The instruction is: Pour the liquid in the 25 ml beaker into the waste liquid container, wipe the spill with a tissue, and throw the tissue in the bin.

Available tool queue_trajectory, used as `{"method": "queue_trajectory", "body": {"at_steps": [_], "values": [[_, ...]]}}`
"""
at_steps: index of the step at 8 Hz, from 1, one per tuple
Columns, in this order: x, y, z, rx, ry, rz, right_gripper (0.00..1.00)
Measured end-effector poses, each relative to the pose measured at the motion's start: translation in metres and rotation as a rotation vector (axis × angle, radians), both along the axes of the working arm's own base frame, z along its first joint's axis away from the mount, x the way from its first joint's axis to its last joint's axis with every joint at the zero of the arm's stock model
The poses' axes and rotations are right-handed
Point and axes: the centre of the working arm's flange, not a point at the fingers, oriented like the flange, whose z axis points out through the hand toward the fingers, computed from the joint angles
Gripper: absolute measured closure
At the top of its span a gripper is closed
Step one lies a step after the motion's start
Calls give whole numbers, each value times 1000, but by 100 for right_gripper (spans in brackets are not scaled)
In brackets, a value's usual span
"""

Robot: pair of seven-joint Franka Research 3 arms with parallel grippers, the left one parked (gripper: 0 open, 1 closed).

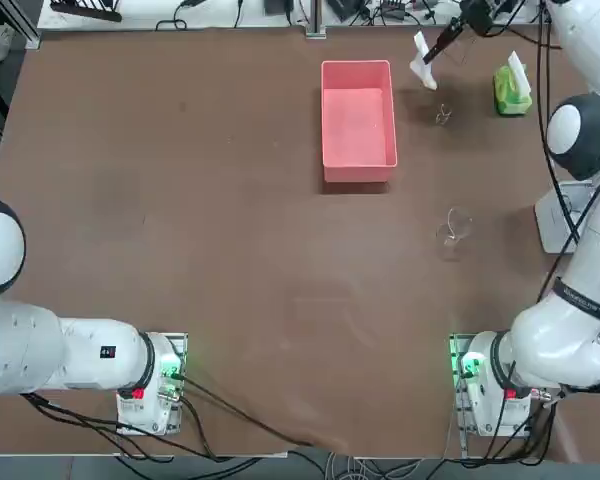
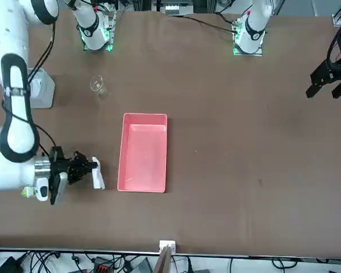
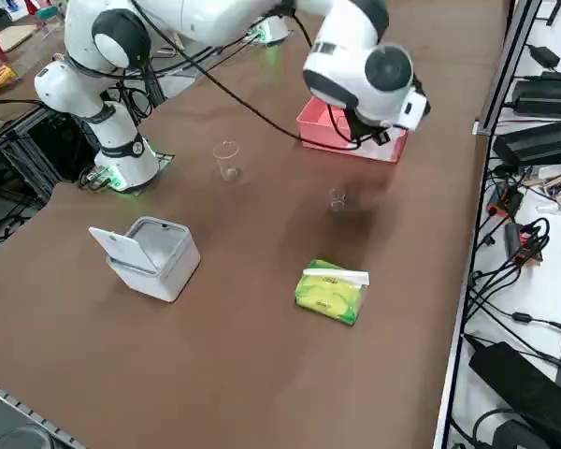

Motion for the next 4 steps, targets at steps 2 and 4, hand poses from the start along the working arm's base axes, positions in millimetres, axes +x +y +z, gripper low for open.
{"method": "queue_trajectory", "body": {"at_steps": [2, 4], "values": [[-15, -21, 55, -81, 4, -3, 98], [-40, -60, 94, -146, 27, -33, 97]]}}
